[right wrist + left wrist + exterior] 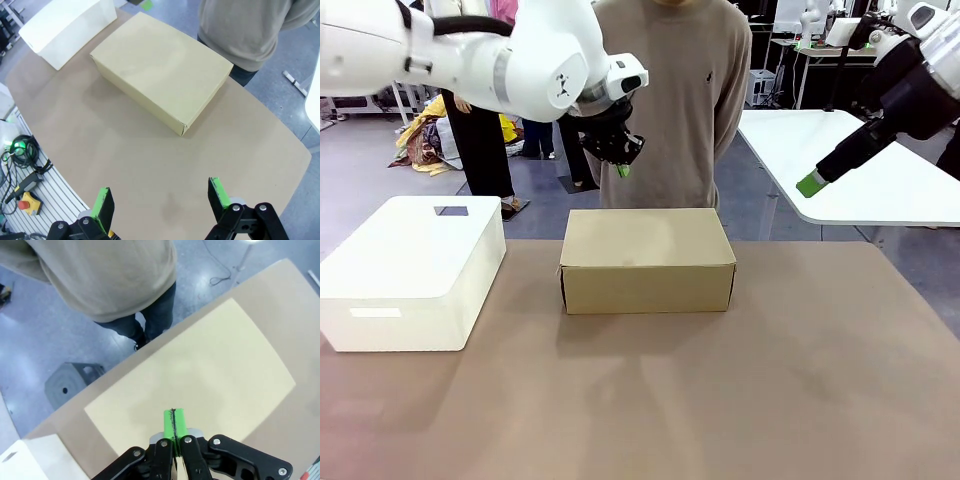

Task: Pack the shoes into the box.
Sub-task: Press down on the lid of the Shoes Box.

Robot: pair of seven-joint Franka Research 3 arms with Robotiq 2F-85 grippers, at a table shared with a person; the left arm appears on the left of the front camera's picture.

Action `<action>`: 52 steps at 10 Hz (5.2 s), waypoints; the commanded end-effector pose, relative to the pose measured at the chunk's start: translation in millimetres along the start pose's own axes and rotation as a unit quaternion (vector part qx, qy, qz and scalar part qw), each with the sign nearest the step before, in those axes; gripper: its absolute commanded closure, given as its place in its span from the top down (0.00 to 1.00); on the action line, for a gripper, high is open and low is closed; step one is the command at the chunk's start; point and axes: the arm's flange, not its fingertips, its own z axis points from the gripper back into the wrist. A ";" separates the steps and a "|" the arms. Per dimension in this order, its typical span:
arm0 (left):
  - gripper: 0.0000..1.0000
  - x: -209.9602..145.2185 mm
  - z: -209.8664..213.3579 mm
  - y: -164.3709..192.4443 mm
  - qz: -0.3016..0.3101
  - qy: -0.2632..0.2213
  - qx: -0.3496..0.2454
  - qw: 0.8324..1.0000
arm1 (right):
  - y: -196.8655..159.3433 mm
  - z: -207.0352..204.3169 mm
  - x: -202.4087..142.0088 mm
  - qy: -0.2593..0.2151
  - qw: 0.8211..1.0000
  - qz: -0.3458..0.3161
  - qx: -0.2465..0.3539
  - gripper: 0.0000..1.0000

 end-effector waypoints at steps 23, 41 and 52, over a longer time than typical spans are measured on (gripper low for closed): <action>1.00 -113.9 112.8 34.3 -0.230 -0.033 -0.110 0.966 | -1.2 0.0 0.3 0.002 1.000 0.002 -0.006 1.00; 1.00 -107.2 112.6 31.8 -0.235 -0.021 -0.103 0.966 | -1.2 0.0 0.3 0.002 1.000 0.002 -0.006 1.00; 1.00 -107.2 112.6 31.8 -0.235 -0.021 -0.103 0.966 | -1.2 0.0 0.3 0.002 1.000 0.002 -0.006 1.00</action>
